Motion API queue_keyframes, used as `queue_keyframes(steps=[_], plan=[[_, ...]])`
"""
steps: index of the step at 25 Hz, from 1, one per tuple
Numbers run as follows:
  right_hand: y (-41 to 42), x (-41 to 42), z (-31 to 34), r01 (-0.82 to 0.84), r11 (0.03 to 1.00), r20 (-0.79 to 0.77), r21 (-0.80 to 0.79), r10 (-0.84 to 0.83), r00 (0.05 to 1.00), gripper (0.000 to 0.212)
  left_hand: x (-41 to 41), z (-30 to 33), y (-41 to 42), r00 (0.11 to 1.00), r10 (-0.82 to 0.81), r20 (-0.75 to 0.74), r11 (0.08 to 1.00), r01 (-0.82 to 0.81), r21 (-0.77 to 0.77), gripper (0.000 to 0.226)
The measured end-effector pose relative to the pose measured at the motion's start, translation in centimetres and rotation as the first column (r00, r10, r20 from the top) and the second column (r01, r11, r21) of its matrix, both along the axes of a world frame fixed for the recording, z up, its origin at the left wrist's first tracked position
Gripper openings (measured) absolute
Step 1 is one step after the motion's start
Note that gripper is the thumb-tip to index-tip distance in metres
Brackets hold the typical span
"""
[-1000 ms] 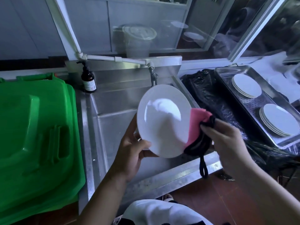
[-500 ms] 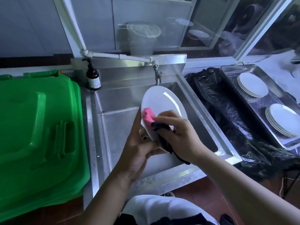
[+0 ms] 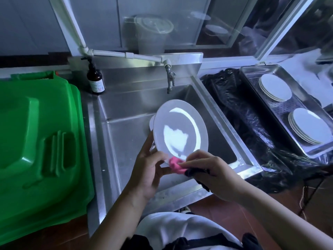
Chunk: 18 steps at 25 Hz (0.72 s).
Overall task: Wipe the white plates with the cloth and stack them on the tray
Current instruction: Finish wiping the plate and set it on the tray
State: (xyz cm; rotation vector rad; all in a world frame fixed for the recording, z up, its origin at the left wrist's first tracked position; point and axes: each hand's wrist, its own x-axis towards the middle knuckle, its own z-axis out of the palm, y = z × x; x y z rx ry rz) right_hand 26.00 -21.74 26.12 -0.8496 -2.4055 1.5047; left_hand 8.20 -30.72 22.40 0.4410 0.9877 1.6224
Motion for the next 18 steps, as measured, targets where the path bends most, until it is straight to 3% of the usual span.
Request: queue_keyframes(steps=[5,7,10,14,18], plan=[[3.5,7.1,-4.3,-0.137,0.982,0.345,0.130,0.084,0.935,0.020,-0.2,-2.6,0.6,0.982,0.063,0.177,0.992,-0.043,-0.117,0.049],[5.6,10.2,-7.7,-0.088,0.948,0.390,0.305,-0.040,0.920,0.024,-0.5,-3.6,0.6,0.976,0.087,0.198,0.985,-0.054,-0.165,0.052],[7.4,12.6,-11.7,0.113,0.836,0.352,0.537,-0.344,0.870,0.061,-0.4,-5.0,0.3,0.977,0.115,0.182,0.967,-0.069,-0.244,0.060],[4.4,13.9,-16.1,0.054,0.907,0.465,0.419,-0.265,0.844,0.054,1.1,-6.2,0.1,0.970,0.103,0.219,0.955,-0.035,-0.293,0.056],[3.5,14.0,-15.8,0.104,0.939,0.526,0.327,-0.272,0.806,0.053,2.4,-6.6,0.5,0.987,0.047,0.156,0.940,0.009,-0.342,0.043]])
